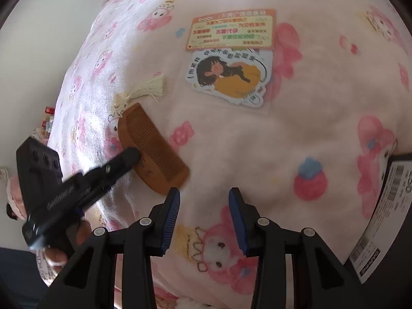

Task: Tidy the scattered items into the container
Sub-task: 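Close the left gripper on the wooden comb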

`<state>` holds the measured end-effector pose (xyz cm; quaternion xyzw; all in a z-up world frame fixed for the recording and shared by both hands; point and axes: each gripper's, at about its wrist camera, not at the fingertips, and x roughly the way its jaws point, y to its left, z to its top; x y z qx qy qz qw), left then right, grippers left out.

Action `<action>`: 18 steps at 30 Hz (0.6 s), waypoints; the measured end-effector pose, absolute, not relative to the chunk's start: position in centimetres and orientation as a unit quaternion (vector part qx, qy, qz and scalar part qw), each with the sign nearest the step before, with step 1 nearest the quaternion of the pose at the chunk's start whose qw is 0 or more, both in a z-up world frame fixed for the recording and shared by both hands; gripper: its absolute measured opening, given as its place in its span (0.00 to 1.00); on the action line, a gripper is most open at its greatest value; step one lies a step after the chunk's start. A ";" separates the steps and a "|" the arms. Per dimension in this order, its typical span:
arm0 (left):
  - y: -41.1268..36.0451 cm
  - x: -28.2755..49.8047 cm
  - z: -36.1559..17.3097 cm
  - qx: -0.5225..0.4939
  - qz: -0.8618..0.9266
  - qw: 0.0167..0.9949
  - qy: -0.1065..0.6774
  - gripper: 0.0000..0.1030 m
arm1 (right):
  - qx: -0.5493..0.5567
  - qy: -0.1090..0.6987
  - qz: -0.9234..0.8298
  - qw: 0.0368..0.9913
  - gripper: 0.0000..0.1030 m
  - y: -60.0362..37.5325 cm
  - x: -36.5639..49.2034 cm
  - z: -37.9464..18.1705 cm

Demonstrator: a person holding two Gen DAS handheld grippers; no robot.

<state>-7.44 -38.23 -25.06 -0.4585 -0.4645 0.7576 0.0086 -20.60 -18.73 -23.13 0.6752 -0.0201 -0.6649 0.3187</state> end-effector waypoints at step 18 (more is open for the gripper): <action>-39.6 -9.4 -24.7 -0.454 0.811 -0.062 -0.364 0.33 | 0.696 -0.054 -0.657 0.285 0.37 -17.5 -20.6 -25.4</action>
